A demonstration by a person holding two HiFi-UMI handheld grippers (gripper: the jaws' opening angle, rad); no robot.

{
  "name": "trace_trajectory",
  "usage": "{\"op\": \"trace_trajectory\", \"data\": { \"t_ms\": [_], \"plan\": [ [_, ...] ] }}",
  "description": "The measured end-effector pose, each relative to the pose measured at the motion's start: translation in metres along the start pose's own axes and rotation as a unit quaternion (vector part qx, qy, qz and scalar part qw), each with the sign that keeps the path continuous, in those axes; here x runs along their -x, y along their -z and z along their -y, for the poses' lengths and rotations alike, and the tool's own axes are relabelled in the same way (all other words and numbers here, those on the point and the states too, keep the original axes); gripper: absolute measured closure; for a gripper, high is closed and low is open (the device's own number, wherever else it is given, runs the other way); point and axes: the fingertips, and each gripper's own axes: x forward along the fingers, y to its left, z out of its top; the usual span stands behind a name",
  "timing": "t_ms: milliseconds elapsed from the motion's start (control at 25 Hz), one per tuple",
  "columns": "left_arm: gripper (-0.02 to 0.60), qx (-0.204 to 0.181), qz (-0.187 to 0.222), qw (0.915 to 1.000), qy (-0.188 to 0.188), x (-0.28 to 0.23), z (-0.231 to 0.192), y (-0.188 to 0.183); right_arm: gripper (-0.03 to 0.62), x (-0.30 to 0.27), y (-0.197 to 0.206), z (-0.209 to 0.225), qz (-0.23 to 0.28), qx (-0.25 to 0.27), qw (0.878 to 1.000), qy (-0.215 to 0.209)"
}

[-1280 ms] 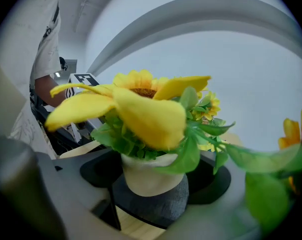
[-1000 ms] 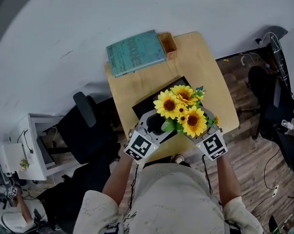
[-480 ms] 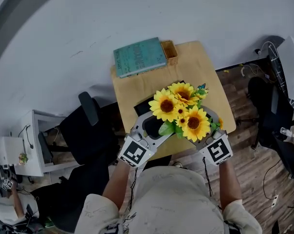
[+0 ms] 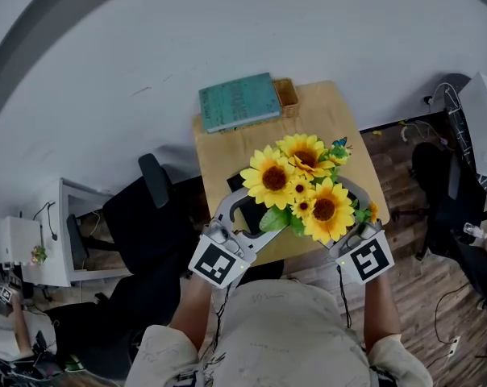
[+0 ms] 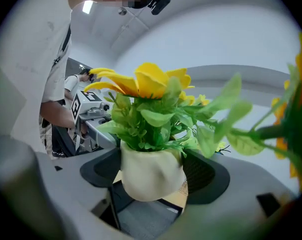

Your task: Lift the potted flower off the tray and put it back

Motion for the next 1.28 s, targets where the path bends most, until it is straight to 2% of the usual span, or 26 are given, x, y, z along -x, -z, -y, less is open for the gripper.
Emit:
{"op": "trace_trajectory", "data": {
  "t_ms": [240,720,1280],
  "plan": [
    [0.293,-0.046,0.023,0.9987,-0.003,0.013,-0.001,-0.035,0.198,0.011,-0.04,0.001,0.049,0.018,0.999,0.005],
    [0.293,-0.08,0.063,0.9946,-0.02,0.026,-0.003,-0.081,0.199,0.028,-0.094,0.007,0.103,0.078,0.991,0.021],
    [0.293,-0.096,0.079,0.9918,-0.03,0.035,0.001,-0.096,0.199,0.035,-0.108,0.002,0.12,0.096,0.988,0.023]
  ]
}}
